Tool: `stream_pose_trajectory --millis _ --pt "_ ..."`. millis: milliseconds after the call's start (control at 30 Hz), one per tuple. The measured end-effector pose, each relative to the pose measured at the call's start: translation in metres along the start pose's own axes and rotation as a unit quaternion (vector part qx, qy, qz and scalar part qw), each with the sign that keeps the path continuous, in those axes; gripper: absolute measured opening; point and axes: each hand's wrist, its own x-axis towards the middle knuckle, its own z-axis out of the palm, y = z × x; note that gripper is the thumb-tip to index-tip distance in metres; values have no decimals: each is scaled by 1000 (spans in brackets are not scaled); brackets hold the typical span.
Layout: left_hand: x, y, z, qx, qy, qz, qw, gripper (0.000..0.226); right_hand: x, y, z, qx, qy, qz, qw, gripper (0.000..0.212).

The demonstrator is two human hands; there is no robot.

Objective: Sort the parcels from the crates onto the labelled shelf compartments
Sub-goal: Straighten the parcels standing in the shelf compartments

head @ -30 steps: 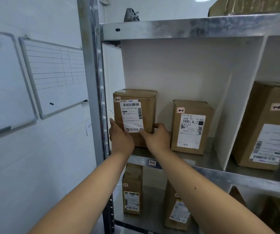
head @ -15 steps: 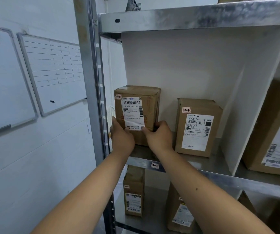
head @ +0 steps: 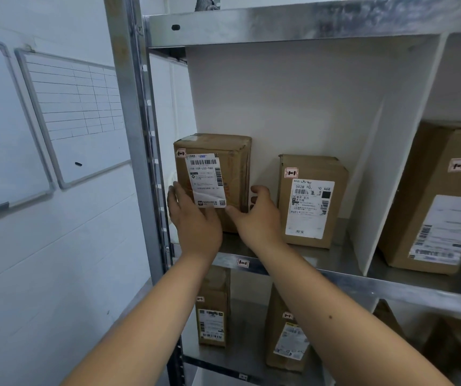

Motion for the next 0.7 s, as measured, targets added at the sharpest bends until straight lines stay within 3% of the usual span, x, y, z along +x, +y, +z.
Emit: stream_pose_trajectory --millis 133,200,333,433,600,700 --pt "-25 6 1 -30 -26 88 995 71 -12 -3 -14 18 16 -5 1000 56" --pt "-37 15 4 -36 -56 96 993 64 -19 -3 -26 36 20 -1 999 39" --pt "-50 35 15 -42 -98 114 988 57 -30 2 -54 56 46 3 997 39" --pt "-60 42 27 -51 -132 87 986 60 -35 8 -78 59 89 11 994 26" --pt "-67 44 55 -72 -185 50 979 66 -45 27 -108 41 118 46 991 43" --pt "-74 49 69 -82 -189 36 978 66 -49 37 -123 23 127 51 990 40"
